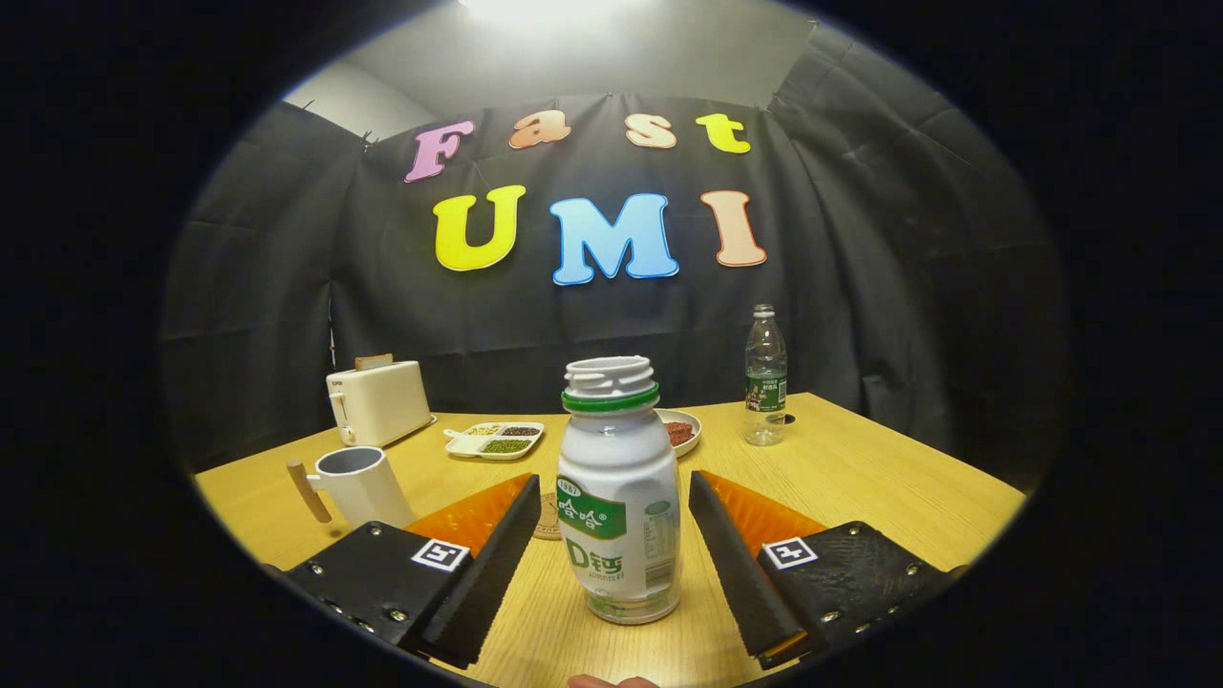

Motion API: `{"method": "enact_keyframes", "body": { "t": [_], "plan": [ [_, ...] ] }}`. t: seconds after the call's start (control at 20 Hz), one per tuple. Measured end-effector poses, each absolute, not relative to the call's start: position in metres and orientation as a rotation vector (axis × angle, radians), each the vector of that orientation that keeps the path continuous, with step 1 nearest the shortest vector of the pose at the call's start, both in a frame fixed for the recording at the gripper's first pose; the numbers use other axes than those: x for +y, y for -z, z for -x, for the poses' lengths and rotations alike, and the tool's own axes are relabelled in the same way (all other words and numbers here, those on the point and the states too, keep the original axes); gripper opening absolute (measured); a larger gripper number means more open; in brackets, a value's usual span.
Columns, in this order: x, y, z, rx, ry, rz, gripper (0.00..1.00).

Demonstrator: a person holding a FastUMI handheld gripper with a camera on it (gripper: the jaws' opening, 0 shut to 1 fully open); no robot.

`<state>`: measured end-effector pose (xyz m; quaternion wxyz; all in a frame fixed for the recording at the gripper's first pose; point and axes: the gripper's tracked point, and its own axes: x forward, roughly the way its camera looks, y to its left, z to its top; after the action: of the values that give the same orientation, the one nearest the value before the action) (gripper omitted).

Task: Take the bottle from table, then pour the juice into the cup, finally place the bottle on the coaster

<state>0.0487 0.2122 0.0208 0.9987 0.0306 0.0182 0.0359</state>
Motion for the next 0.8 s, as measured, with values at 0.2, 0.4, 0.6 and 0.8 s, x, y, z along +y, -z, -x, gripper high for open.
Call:
{"method": "enact_keyframes", "body": {
  "t": [0.2, 0.4, 0.6, 0.8],
  "plan": [
    [0.211, -0.016, -0.059, 0.045, -0.027, -0.018, 0.96],
    [0.210, -0.008, -0.068, 0.066, 0.000, -0.025, 0.96],
    [0.215, -0.009, -0.078, 0.068, -0.028, -0.005, 0.76],
    [0.215, -0.019, -0.079, 0.070, -0.044, 0.068, 0.74]
  ]
}}
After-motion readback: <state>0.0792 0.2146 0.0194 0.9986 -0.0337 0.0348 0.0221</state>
